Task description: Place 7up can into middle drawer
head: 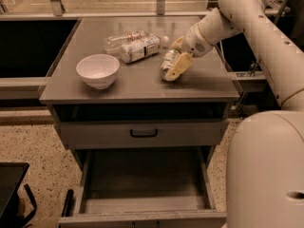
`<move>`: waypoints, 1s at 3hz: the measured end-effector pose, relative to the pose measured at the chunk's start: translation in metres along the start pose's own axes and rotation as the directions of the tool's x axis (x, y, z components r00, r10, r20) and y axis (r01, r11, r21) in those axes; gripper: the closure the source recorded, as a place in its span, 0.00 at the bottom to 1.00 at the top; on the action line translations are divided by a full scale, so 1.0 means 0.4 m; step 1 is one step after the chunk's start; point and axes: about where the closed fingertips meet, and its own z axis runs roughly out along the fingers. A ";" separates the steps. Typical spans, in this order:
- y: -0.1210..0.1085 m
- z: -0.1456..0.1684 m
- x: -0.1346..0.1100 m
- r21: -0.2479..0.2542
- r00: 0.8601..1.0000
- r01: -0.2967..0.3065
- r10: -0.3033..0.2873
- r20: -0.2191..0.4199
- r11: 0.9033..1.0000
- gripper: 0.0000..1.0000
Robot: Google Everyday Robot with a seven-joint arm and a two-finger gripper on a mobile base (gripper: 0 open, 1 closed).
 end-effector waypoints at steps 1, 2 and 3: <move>0.012 -0.003 0.013 -0.011 1.000 -0.001 0.001 -0.001 1.000 0.87; 0.017 -0.007 0.014 -0.014 1.000 -0.002 0.002 0.000 1.000 1.00; 0.066 -0.019 0.042 -0.029 1.000 -0.004 0.004 0.011 1.000 1.00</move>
Offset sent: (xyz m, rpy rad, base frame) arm -0.1598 -0.0718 -0.0511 0.0544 0.1166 0.0760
